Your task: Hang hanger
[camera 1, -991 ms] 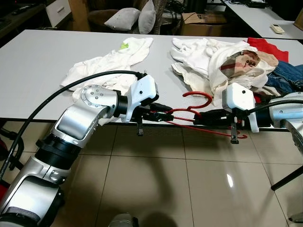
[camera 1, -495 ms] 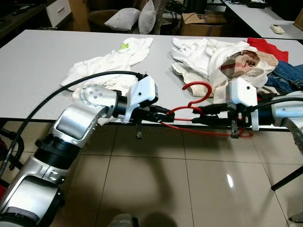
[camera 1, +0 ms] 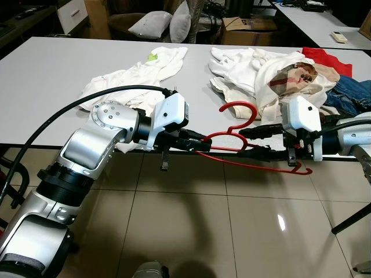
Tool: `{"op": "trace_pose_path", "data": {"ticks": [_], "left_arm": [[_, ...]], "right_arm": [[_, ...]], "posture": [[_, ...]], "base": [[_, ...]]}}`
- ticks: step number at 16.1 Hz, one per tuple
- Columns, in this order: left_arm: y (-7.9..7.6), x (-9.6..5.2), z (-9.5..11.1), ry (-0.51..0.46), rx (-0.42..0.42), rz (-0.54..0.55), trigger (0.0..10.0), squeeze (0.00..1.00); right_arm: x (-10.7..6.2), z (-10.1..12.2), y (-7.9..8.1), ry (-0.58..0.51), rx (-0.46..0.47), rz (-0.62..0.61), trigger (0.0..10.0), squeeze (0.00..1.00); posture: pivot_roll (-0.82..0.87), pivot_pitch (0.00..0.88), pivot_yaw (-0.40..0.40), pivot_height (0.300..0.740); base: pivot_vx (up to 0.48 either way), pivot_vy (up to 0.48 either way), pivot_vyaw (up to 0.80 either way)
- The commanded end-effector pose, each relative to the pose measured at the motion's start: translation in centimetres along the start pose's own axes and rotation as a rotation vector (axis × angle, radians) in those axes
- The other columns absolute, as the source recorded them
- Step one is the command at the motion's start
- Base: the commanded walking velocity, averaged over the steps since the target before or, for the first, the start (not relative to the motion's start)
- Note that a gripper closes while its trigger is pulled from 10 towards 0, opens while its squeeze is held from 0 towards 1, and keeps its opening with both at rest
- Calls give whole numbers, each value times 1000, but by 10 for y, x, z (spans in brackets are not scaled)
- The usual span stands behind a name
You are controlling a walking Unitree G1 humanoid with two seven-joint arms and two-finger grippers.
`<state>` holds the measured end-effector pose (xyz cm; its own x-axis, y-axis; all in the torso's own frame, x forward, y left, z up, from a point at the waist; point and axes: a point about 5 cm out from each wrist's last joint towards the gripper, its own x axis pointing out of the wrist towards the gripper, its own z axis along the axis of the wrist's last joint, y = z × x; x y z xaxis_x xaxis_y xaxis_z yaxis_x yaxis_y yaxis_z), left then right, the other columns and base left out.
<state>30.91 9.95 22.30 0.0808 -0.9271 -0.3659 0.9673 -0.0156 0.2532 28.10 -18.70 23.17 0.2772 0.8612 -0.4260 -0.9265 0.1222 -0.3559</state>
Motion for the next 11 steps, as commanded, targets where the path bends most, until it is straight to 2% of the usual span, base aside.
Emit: {"op": "trace_pose_path", "data": {"ticks": [1, 3, 4, 5, 6, 7, 11], "left_arm": [[2, 0, 5, 9, 30, -8, 0, 0], [1, 2, 5, 6, 33, -16, 0, 0], [1, 2, 5, 5, 34, -19, 0, 0], [1, 3, 6, 5, 37, -24, 0, 0], [1, 3, 6, 6, 39, -26, 0, 0], [1, 4, 6, 6, 40, -28, 0, 0], [1, 6, 7, -2, 44, -32, 0, 0]], "right_arm": [[-1, 6, -3, -5, -29, 6, 10000, 0], [3, 5, -3, -8, -20, 16, 10000, 0], [4, 5, -3, -10, -15, 18, 9020, 0], [5, 5, -3, -8, -4, 33, 2588, 0], [5, 4, -2, -6, -1, 41, 2588, 0], [5, 4, -3, -2, 5, 38, 0, 0], [9, 2, -4, 6, 17, 38, 0, 0]], "posture": [[53, 0, -8, 740], [53, 0, -10, 740], [53, 0, -10, 740], [53, 0, -11, 740], [53, 0, -11, 740], [52, 0, -12, 740], [51, 0, -12, 740]], "base": [[0, 0, 0], [0, 0, 0], [0, 0, 0], [0, 0, 0], [0, 0, 0], [0, 0, 0], [0, 0, 0]]}}
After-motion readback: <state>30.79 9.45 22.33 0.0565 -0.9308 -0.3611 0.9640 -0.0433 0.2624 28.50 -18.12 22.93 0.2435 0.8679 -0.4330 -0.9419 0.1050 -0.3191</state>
